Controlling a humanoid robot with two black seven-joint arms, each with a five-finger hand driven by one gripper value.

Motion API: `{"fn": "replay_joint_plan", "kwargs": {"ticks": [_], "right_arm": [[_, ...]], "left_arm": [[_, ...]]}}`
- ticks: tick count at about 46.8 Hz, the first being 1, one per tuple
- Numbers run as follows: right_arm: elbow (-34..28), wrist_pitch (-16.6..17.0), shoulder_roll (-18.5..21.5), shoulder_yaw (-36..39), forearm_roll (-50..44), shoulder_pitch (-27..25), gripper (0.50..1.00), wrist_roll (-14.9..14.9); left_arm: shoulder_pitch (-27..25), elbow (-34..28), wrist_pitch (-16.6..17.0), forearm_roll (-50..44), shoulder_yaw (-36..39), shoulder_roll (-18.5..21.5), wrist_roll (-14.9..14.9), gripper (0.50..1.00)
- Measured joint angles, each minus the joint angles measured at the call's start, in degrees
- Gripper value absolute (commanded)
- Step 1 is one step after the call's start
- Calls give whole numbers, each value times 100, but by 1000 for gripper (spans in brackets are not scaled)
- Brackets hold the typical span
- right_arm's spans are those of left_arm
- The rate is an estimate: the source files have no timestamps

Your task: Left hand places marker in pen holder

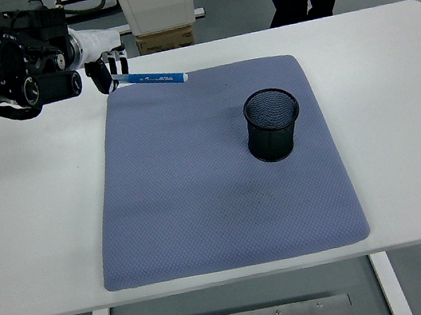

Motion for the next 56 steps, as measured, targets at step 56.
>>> {"fn": "replay_joint_plan", "kwargs": {"ticks": [56], "right_arm": [[2, 0, 0, 0, 2, 0, 1000, 4]], "left_arm": [[-760, 64, -4, 311, -35, -229, -814, 500]]}}
